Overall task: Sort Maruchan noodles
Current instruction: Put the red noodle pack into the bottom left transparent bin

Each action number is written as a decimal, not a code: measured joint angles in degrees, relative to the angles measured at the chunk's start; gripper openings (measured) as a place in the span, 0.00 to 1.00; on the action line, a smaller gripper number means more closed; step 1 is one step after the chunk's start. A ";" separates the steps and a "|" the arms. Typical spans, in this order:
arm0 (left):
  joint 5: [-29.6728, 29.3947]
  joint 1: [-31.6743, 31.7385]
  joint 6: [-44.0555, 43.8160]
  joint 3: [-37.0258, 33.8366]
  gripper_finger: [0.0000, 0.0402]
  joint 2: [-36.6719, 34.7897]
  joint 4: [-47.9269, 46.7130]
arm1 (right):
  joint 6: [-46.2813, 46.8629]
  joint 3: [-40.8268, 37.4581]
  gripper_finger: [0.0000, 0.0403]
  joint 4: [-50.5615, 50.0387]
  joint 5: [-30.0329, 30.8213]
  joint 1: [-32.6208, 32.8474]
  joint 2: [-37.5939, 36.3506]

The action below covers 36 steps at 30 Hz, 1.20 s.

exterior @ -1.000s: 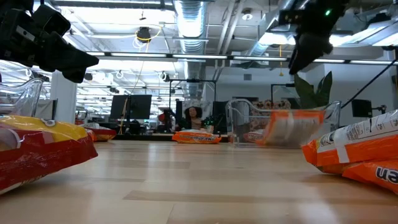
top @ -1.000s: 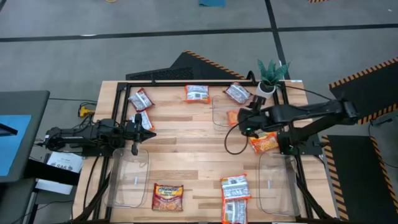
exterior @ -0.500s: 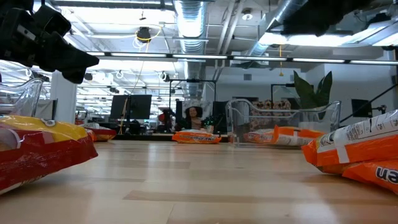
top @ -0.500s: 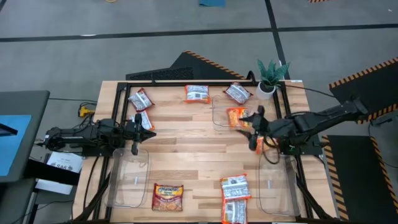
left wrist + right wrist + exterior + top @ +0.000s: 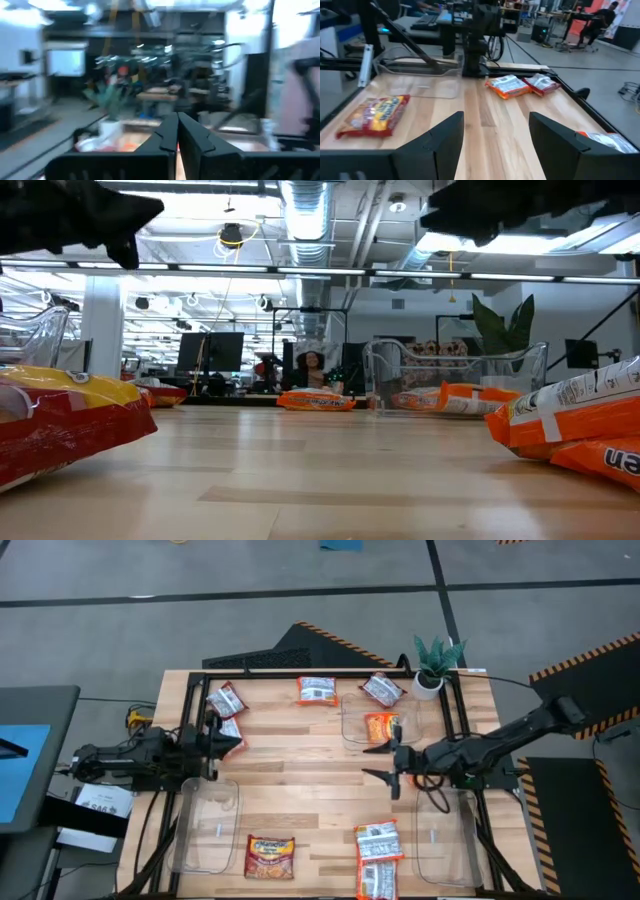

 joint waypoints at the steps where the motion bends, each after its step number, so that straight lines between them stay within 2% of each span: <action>1: -2.39 0.00 -1.12 0.03 0.00 1.02 -0.51 | -0.06 0.00 0.62 0.77 0.02 -0.39 0.71; 4: -11.05 0.02 -3.71 -0.05 0.04 5.95 -2.93 | -0.15 0.02 0.62 2.91 0.02 -1.83 2.20; 7: -18.78 0.89 -7.42 0.22 0.14 13.67 -3.48 | 0.36 0.02 0.62 2.84 0.03 -3.27 2.45; 11: -25.37 3.80 -12.02 4.77 0.32 25.00 -5.97 | 2.25 0.02 0.62 2.78 0.03 -4.70 2.44; 16: -31.69 8.81 -19.53 12.17 0.50 38.03 -18.19 | 3.06 0.04 0.62 1.45 0.00 -4.97 2.43; 21: -33.35 15.91 -25.78 17.00 0.57 49.04 -27.35 | 4.56 0.04 0.62 0.16 0.00 -4.95 2.46; 29: -33.36 24.09 -25.27 17.90 0.57 58.64 -26.69 | 5.60 0.13 0.62 0.64 0.00 -4.95 4.20; 36: -31.30 27.02 -24.90 17.90 0.57 64.23 -23.53 | 5.76 0.09 0.62 1.49 0.00 -5.00 6.89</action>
